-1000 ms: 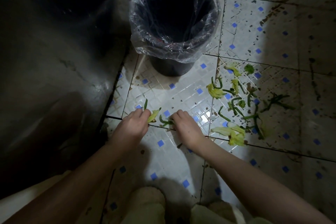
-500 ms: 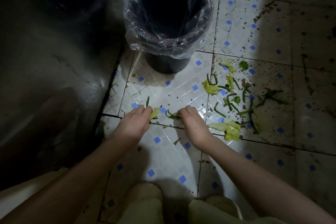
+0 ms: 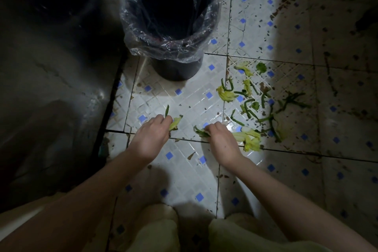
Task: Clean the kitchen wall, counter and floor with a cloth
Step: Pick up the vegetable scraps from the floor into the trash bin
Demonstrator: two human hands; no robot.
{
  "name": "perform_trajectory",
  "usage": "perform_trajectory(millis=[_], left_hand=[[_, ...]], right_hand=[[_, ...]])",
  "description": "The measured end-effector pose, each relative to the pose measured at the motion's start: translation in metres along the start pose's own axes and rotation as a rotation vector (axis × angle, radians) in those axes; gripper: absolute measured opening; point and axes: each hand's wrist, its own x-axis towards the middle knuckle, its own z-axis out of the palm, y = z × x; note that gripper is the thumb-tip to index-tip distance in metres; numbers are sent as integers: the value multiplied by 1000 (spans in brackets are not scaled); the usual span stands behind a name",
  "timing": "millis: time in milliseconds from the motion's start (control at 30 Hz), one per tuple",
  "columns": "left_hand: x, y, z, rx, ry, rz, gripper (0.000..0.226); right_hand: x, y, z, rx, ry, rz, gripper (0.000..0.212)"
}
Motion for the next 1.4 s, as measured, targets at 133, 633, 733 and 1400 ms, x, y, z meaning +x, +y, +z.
perform_trajectory(millis=[133, 633, 733, 1400], left_hand=[[0, -4, -2, -2, -20, -32, 20], [-2, -7, -5, 10, 12, -14, 18], [-2, -5, -11, 8, 22, 9, 16], [30, 31, -131, 285, 355, 158, 21]], right_hand=[[5, -4, -1, 16, -46, 16, 29], [6, -7, -13, -98, -82, -37, 46], [6, -9, -24, -104, -48, -43, 42], [47, -33, -170, -224, 325, -102, 30]])
